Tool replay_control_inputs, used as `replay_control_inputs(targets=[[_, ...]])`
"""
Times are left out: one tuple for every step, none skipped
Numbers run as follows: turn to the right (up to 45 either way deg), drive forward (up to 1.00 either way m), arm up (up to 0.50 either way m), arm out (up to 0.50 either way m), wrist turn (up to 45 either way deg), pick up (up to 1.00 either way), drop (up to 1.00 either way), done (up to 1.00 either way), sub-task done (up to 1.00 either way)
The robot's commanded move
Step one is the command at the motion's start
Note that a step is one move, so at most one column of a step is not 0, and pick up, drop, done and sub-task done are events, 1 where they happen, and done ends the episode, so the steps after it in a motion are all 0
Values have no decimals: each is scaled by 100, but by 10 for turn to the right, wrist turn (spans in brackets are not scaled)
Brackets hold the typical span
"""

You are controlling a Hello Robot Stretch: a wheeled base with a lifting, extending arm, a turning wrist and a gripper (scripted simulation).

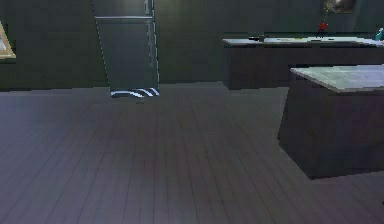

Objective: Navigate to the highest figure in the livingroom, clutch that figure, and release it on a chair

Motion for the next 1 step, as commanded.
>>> replay_control_inputs(targets=[[-30,0,0,0,0,0,0,0,0]])
